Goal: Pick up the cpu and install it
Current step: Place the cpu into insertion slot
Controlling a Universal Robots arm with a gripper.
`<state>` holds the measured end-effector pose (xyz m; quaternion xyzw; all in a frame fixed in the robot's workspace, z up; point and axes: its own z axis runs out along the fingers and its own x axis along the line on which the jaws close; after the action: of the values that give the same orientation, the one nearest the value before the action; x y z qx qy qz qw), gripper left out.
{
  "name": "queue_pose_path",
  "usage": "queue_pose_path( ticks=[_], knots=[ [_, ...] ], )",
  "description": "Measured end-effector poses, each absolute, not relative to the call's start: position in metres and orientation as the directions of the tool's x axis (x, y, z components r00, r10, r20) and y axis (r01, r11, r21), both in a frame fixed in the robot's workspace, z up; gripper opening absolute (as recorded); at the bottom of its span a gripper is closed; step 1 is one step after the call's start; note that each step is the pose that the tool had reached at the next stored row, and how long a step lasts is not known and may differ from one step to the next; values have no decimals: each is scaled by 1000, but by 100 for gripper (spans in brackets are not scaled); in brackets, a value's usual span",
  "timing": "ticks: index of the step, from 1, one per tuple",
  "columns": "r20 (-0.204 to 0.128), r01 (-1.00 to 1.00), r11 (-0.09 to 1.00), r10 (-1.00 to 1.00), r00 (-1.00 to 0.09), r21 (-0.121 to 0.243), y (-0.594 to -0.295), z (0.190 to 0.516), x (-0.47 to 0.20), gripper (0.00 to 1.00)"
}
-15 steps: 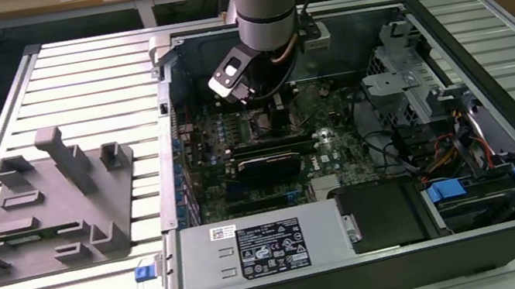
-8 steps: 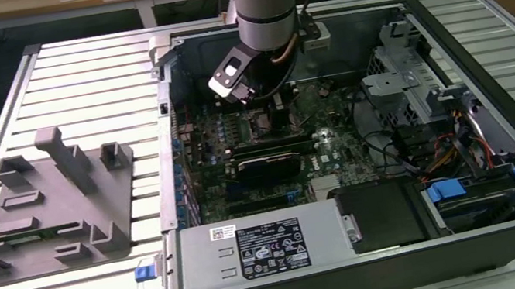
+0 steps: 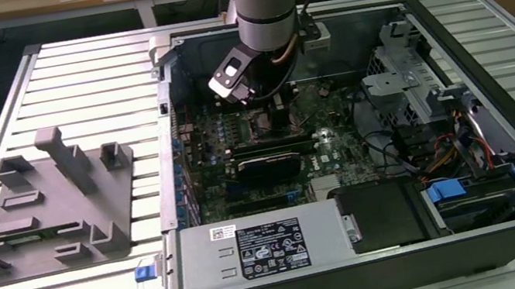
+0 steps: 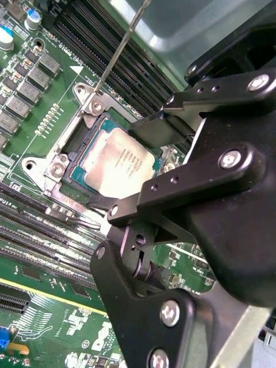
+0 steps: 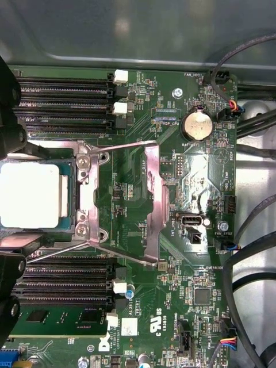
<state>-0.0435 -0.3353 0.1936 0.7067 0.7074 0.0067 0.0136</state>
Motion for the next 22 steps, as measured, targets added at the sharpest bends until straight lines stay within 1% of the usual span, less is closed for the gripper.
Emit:
queue_pose_path(
  ticks=[5, 15, 22],
  knots=[
    [-10, 1000, 1, 1000, -1, 28, -335, 194, -44, 60],
    [-10, 1000, 1, 1000, -1, 29, -335, 208, -43, 60],
    [-10, 1000, 1, 1000, -1, 29, -335, 209, -44, 60]
  ],
)
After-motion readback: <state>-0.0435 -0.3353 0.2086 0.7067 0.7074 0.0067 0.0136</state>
